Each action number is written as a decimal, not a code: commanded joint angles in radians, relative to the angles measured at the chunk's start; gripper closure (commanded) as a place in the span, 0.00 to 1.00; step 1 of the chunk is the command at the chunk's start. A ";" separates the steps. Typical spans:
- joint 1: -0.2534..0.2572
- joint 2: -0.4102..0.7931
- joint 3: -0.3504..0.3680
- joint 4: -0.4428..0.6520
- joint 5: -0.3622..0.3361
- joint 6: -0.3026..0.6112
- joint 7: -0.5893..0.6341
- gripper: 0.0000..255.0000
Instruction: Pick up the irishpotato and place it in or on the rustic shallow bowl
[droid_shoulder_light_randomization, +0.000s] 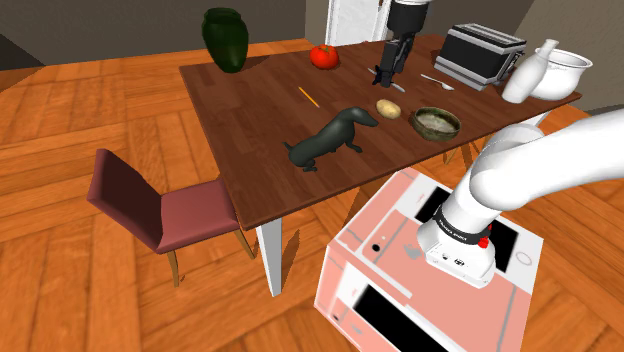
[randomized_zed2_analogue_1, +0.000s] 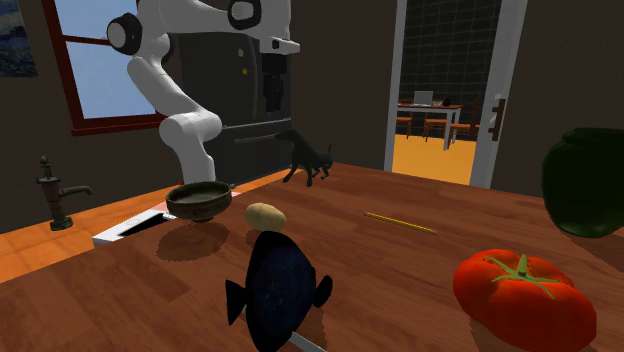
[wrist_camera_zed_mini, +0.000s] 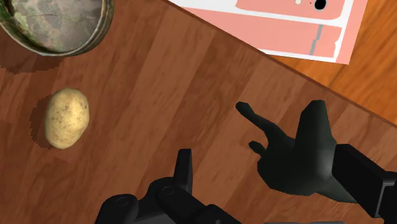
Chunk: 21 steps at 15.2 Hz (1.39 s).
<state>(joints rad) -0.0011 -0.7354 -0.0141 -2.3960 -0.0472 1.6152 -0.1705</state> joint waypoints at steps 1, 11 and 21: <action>0.000 0.000 0.000 0.000 0.000 0.000 0.000 0.00; -0.104 0.130 -0.155 -0.113 -0.093 0.285 -0.072 0.00; -0.182 0.379 -0.321 -0.111 -0.122 0.577 -0.158 0.00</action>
<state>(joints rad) -0.1786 -0.3948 -0.3172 -2.5246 -0.1733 2.1658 -0.3164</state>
